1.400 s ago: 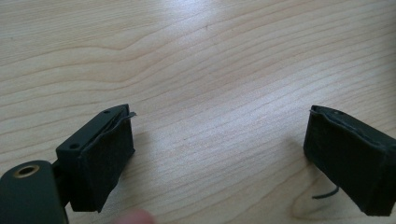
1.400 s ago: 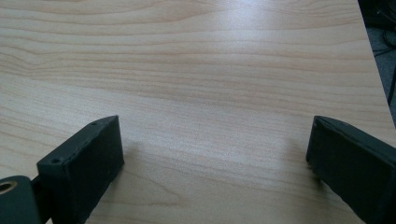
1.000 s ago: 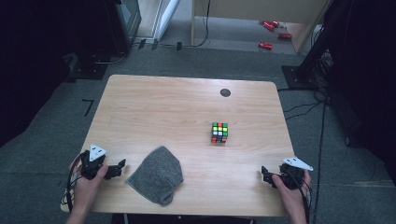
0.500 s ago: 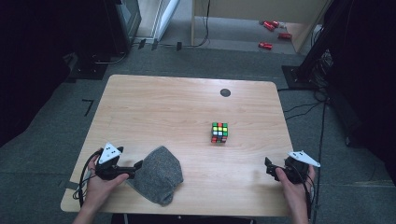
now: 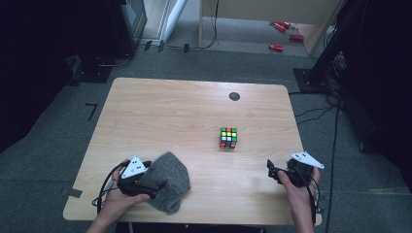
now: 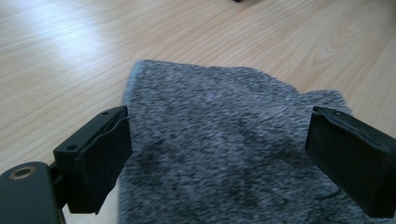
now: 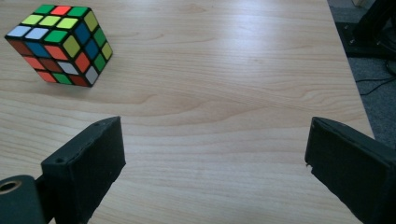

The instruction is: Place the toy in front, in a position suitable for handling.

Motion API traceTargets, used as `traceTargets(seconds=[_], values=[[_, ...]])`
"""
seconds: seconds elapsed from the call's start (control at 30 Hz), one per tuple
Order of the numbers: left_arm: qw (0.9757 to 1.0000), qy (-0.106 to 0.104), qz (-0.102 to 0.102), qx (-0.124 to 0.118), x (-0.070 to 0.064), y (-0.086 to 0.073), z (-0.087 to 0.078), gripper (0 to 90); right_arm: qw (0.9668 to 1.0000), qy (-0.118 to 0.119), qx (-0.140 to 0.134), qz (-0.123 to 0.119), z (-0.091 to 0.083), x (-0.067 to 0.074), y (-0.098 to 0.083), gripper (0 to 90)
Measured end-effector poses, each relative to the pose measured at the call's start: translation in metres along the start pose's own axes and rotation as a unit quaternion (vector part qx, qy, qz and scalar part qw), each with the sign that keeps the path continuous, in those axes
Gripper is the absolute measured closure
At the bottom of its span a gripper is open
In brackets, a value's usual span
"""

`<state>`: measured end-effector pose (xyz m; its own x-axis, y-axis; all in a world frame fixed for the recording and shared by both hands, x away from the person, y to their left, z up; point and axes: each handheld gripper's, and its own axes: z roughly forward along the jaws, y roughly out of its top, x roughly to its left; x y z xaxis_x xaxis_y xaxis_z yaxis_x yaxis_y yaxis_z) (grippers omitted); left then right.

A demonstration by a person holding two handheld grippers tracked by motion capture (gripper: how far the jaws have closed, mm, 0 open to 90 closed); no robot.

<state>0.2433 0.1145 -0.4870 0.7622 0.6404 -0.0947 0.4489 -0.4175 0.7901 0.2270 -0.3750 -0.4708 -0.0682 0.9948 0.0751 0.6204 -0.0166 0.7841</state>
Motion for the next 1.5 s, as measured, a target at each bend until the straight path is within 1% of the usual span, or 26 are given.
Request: traceTargets(seconds=[0.07,0.17,0.2,0.23,0.27,0.3,0.33,0.37,0.4,0.5,0.57,0.6,0.63,0.67,0.73,0.8,0.83,0.9,1.0,1.07,1.1,1.13,1.23,1.3,1.43,1.5], values=[[1.0,0.0,0.005,0.001,-0.007,0.001,0.004,7.5,1.0,0.003,-0.001,-0.003,0.001,0.004,0.002,4.3],[0.9998,0.006,0.017,0.012,-0.013,0.001,0.011,8.0,0.9999,0.01,-0.001,-0.009,0.004,0.012,0.003,4.3],[0.9998,0.006,0.017,0.012,-0.013,0.001,0.011,9.1,0.9999,0.01,-0.001,-0.009,0.004,0.012,0.003,4.3],[0.9996,0.012,0.021,0.017,-0.014,0.0,0.014,9.1,0.9999,0.013,-0.001,-0.012,0.005,0.014,0.004,4.2],[0.9995,0.014,0.021,0.021,-0.015,0.0,0.017,11.1,0.9997,0.017,0.0,-0.018,0.008,0.02,0.005,4.2],[0.9994,0.015,0.019,0.024,-0.015,0.0,0.019,11.1,0.9997,0.017,0.0,-0.018,0.008,0.02,0.005,4.2],[0.9992,0.02,0.015,0.03,-0.014,0.0,0.023,13.4,0.9996,0.021,-0.001,-0.019,0.009,0.025,0.007,4.2],[0.9993,0.019,0.012,0.031,-0.014,0.0,0.024,13.7,0.9995,0.023,-0.002,-0.021,0.01,0.027,0.008,4.2],[0.9993,0.019,0.012,0.031,-0.014,0.0,0.024,14.5,0.9995,0.023,-0.002,-0.021,0.01,0.027,0.008,4.2],[0.9988,0.027,0.011,0.039,-0.013,0.0,0.031,18.7,0.9992,0.03,-0.004,-0.027,0.013,0.036,0.011,4.2],[0.9988,0.027,0.008,0.039,-0.012,0.0,0.032,24.9,0.999,0.034,-0.003,-0.029,0.015,0.04,0.011,4.2],[0.9991,0.021,0.004,0.035,-0.01,0.0,0.034,29.8,0.999,0.035,-0.002,-0.03,0.016,0.042,0.012,4.2],[0.9992,0.02,0.004,0.033,-0.009,0.001,0.034,36.7,0.9989,0.036,-0.001,-0.03,0.017,0.044,0.012,4.2],[0.9992,0.026,0.004,0.03,-0.008,0.003,0.034,45.1,0.9988,0.037,-0.001,-0.033,0.018,0.046,0.012,4.2],[0.999,0.038,0.011,0.021,-0.006,0.006,0.034,58.1,0.9986,0.04,-0.001,-0.036,0.02,0.05,0.013,2.9],[0.999,0.039,0.011,0.015,-0.005,0.009,0.033,70.8,0.9979,0.048,-0.003,-0.043,0.021,0.055,0.014,1.5],[0.9991,0.042,0.004,0.007,0.0,0.014,0.034,75.4,0.9975,0.053,-0.003,-0.046,0.021,0.058,0.015,1.0],[0.9991,0.043,-0.001,0.003,0.004,0.018,0.036,79.7,0.997,0.058,-0.004,-0.05,0.023,0.063,0.016,0.8],[0.9985,0.054,-0.008,-0.002,0.009,0.02,0.043,79.8,0.9966,0.065,-0.005,-0.05,0.028,0.071,0.018,0.9],[0.9983,0.058,-0.011,-0.003,0.01,0.019,0.048,77.6,0.9959,0.072,-0.012,-0.053,0.031,0.077,0.018,0.8],[0.9983,0.058,-0.011,-0.003,0.01,0.019,0.048,75.3,0.9956,0.076,-0.015,-0.054,0.032,0.08,0.019,0.8],[0.9979,0.063,-0.01,-0.008,0.01,0.018,0.05,71.3,0.9951,0.079,-0.018,-0.056,0.035,0.083,0.019,0.2],[0.997,0.076,-0.014,-0.006,0.01,0.013,0.052,55.9,0.9949,0.084,-0.015,-0.055,0.043,0.092,0.019,0.0],[0.9969,0.077,-0.015,-0.005,0.011,0.012,0.053,47.4,0.9952,0.084,-0.011,-0.049,0.05,0.096,0.019,0.0],[0.997,0.068,-0.034,-0.006,0.014,0.008,0.053,39.3,0.996,0.083,-0.004,-0.031,0.062,0.104,0.021,0.0],[0.9969,0.068,-0.038,-0.008,0.014,0.007,0.053,38.4,0.9961,0.083,-0.004,-0.03,0.065,0.107,0.021,0.0]])
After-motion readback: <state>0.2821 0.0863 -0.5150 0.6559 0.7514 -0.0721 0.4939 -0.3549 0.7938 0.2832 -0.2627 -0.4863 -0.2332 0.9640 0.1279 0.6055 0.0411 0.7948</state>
